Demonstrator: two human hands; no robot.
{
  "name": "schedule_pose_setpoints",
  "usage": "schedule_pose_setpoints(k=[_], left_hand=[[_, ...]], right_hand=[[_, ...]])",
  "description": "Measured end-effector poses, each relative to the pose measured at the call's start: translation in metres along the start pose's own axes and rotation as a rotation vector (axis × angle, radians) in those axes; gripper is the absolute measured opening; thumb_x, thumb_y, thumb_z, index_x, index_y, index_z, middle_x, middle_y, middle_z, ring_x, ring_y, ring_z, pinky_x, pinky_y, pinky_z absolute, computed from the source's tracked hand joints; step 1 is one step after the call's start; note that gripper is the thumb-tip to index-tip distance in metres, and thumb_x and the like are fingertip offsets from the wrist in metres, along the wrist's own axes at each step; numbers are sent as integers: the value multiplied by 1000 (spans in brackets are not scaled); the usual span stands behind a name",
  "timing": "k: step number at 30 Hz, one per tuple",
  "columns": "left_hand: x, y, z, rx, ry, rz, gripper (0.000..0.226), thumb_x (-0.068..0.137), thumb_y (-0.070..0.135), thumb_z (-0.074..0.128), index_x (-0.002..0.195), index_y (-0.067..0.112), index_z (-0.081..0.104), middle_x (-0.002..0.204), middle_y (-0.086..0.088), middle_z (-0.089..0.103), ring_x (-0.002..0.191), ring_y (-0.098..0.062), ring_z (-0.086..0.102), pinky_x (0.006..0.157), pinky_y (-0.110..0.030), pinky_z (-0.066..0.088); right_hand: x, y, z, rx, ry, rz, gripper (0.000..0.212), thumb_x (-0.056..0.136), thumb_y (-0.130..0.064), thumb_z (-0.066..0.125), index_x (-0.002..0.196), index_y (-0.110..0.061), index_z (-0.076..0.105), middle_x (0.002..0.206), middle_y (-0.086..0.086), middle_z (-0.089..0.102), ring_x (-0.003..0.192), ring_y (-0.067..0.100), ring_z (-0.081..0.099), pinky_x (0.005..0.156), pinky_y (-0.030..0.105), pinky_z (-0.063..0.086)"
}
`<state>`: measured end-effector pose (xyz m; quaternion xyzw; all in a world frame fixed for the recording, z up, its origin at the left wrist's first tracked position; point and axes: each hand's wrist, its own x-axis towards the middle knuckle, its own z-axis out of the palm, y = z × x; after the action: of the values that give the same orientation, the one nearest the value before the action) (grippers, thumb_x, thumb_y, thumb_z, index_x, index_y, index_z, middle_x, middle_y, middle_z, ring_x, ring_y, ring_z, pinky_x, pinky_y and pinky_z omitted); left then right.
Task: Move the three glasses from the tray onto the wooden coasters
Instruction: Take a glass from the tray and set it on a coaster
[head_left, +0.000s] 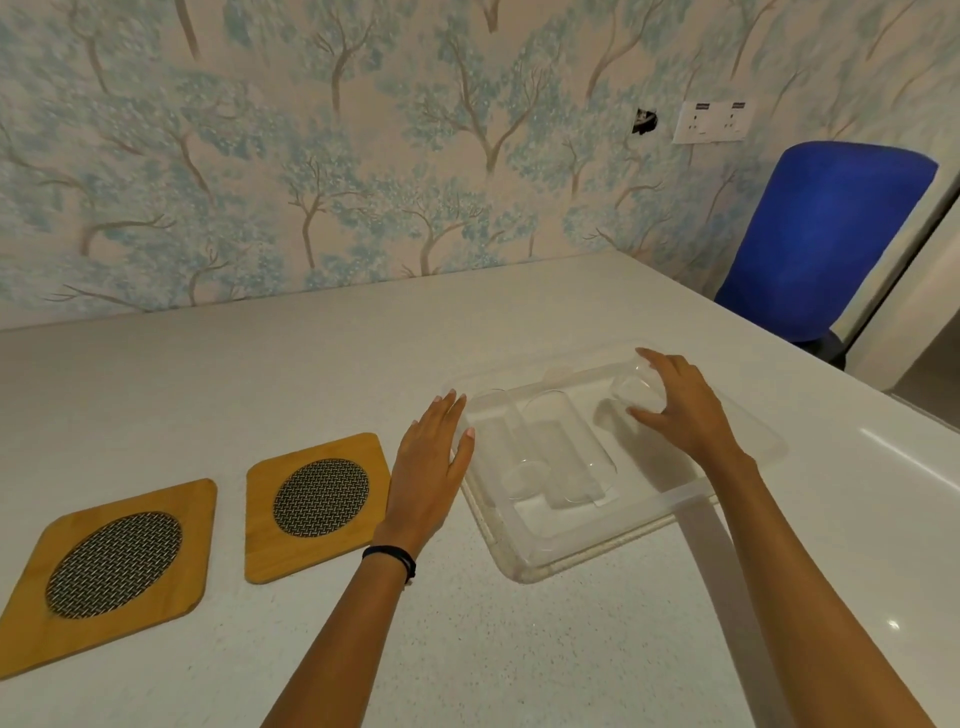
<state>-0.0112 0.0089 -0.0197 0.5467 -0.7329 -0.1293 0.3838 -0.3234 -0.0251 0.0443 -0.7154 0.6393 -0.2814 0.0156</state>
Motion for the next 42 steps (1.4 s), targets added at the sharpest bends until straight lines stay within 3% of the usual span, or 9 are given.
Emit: schedule_pose_setpoints(k=[5,10,16,35,39,42], left_hand=[[-1,1,0,-2,1,1,53,96,49,18,145,30,18,155,7,20,141,-5,11,118,-39,15],[-2,2,-1,-42,2,-10,54,95,52,19,145,33,14,152,13,17,140,-2,11,118,-38,15],[-2,4,-2,-31,-5,-23,53,96,48,22,146,30,16,155,6,19,139,-1,10,118,-39,15],[-3,5,-3,-50,-15,-18,54,95,49,19,145,29,18,155,6,21,141,-7,16,118,-41,17],[-3,4,-2,-36,-19,-20,55,95,51,18,145,29,18,155,6,20,142,-7,15,118,-41,16],[-2,4,-2,-32,-19,-21,55,95,52,18,145,30,18,155,6,20,141,-6,14,118,-40,16]], right_hand=[[-9,0,-6,204,167,27,80,73,-29,76,140,-23,32,136,12,45,120,27,48,97,44,45],[-16,1,-10,345,321,83,82,72,-26,77,141,-22,33,134,13,47,111,17,48,92,29,42],[-23,4,-14,498,360,165,82,72,-26,77,141,-24,32,138,9,45,112,13,46,91,24,40],[-35,10,-16,488,350,281,77,73,-23,76,138,-24,34,138,13,43,115,19,46,94,31,40],[-36,8,-19,295,304,290,73,77,-26,72,139,-19,34,141,16,39,124,31,44,95,36,39],[-37,-7,-22,137,387,193,62,80,-27,69,135,-17,41,143,17,36,128,33,37,99,40,38]])
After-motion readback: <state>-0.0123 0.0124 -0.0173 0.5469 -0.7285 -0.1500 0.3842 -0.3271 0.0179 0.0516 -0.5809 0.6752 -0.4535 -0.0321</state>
